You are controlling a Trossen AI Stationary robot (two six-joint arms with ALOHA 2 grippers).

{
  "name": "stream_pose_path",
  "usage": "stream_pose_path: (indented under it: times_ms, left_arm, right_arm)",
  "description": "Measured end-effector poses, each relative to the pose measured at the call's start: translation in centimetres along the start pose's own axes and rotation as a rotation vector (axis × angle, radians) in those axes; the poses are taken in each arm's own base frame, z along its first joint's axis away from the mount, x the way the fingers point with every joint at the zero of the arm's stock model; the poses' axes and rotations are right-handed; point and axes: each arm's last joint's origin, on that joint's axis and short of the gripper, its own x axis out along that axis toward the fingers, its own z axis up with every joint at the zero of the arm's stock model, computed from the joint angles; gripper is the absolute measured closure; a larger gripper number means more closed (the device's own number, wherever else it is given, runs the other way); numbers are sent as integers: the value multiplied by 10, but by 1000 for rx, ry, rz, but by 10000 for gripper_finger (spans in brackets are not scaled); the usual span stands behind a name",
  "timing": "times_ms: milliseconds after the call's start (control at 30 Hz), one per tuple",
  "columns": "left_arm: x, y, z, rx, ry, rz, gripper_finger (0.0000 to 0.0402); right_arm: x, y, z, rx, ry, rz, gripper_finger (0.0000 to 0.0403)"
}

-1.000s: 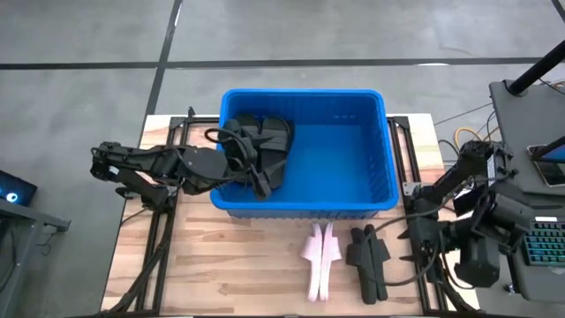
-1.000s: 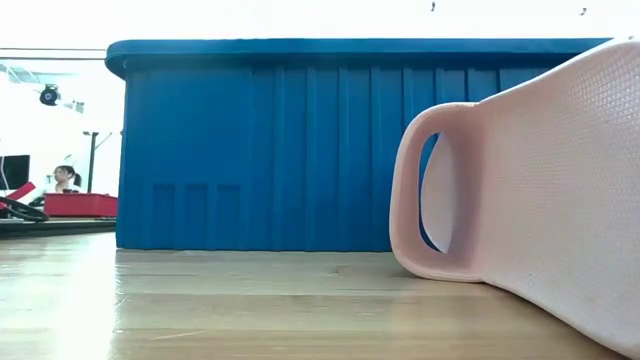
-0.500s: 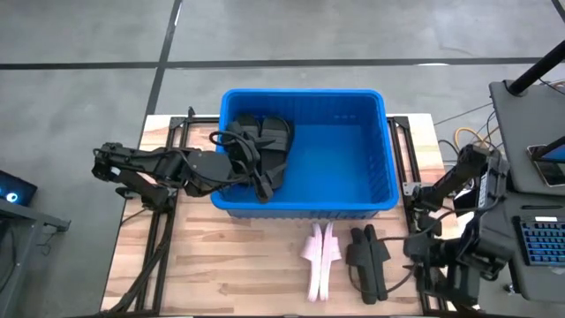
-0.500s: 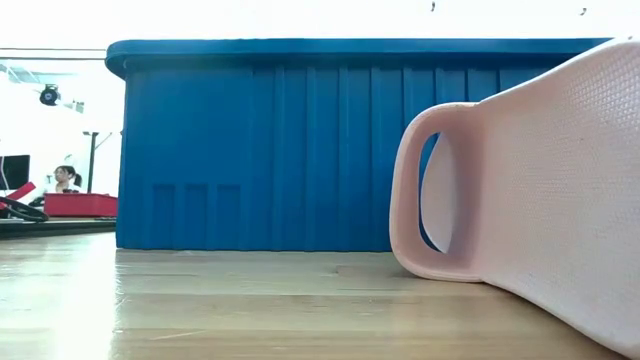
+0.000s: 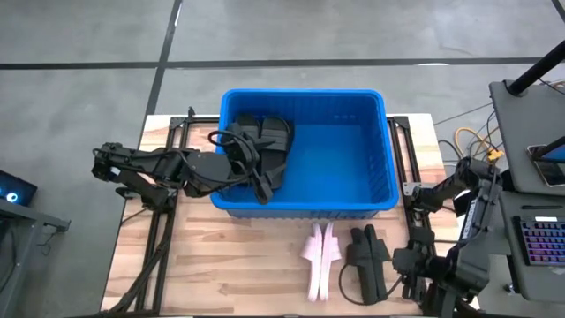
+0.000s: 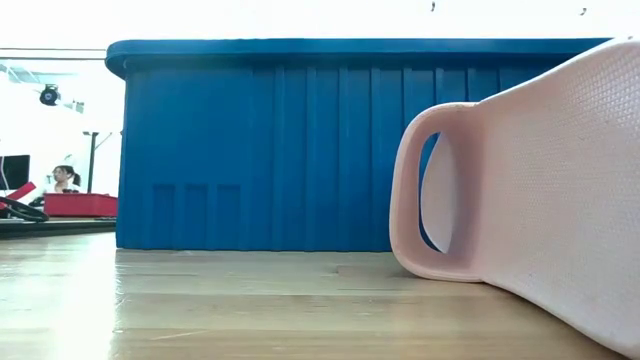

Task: Pick and place slides into bin
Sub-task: Put the pink slides into the blue bin

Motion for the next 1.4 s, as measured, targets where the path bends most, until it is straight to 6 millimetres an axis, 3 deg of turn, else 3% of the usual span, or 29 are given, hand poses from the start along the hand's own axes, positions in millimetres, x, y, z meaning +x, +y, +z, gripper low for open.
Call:
stream_pose_path:
  times_ms: [200,433,867,1000,1400]
  left_arm:
    - [0,0,0,-1,0,-2,111]
    - [1,-2,-1,3,4,-1,111]
    - [10,-10,-7,25,24,1,111]
    - [11,-11,-8,29,26,2,111]
    - [11,-11,-8,29,26,2,111]
  right_arm:
    - [5,6,-8,-27,-14,-19,177]
    - [0,3,-5,1,-136,5,177]
    - [0,9,-3,-5,-213,53,177]
    - [-1,15,6,-61,-363,85,177]
    - [22,27,50,-136,-435,56,177]
